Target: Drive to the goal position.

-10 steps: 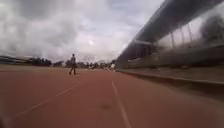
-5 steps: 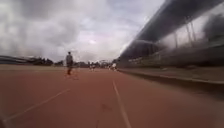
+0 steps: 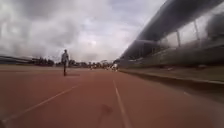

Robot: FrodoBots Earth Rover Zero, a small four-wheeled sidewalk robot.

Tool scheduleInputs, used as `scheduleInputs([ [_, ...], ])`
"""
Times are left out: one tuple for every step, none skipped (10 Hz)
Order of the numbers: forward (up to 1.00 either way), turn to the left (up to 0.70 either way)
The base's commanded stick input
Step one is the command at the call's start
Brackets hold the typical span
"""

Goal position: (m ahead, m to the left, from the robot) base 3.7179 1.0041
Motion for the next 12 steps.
scheduleInputs([
  [0.85,0.00],
  [0.85,0.00],
  [0.85,0.00],
  [0.85,0.00],
  [0.85,0.00],
  [0.85,0.00],
  [0.85,0.00],
  [0.85,0.00],
  [0.85,0.00],
  [0.85,0.00],
  [0.85,0.00],
  [0.85,0.00],
])
